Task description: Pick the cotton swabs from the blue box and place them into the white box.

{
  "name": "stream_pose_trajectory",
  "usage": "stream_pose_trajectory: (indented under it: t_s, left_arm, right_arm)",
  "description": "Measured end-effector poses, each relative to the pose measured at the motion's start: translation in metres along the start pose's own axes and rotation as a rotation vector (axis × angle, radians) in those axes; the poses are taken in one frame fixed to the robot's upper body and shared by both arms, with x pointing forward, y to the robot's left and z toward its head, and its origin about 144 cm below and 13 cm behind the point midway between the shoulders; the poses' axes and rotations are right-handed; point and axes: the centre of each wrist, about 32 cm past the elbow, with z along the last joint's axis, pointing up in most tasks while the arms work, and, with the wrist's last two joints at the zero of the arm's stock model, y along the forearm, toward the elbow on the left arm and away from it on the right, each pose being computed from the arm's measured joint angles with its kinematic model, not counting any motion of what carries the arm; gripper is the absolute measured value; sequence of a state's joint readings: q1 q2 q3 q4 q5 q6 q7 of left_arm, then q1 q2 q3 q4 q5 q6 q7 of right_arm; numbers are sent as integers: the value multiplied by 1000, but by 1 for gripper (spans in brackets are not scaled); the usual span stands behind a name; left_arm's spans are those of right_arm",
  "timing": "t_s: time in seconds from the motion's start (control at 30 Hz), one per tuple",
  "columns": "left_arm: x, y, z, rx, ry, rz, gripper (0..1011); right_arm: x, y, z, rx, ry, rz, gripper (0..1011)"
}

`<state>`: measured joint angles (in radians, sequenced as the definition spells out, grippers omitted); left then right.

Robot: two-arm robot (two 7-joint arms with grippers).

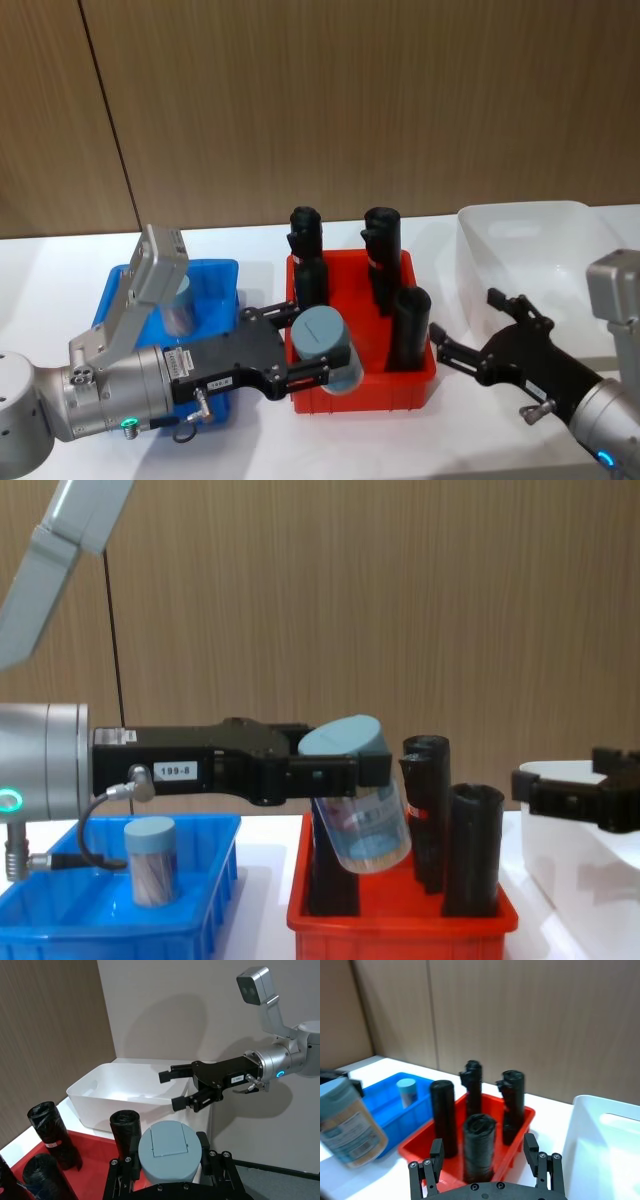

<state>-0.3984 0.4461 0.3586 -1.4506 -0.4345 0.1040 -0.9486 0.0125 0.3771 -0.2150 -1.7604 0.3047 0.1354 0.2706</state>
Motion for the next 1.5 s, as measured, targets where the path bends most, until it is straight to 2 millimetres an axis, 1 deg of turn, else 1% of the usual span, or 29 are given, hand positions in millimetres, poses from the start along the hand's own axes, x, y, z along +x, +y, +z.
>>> stream_pose_trajectory:
  t_s: [0.43, 0.67, 0.93, 1.5]
  left_arm:
    - [0, 0, 0, 0, -1, 0, 666]
    - [0, 0, 0, 0, -1, 0, 668]
    - [0, 0, 0, 0, -1, 0, 668]
    - [0, 0, 0, 0, -1, 0, 668]
  right_arm:
    - [15, 2, 7, -62, -42, 204, 1001]
    - [18, 7, 10, -82, -64, 285, 1002]
    - [17, 16, 11, -97, -79, 360, 1002]
    - [7, 39, 11, -101, -84, 439, 1002]
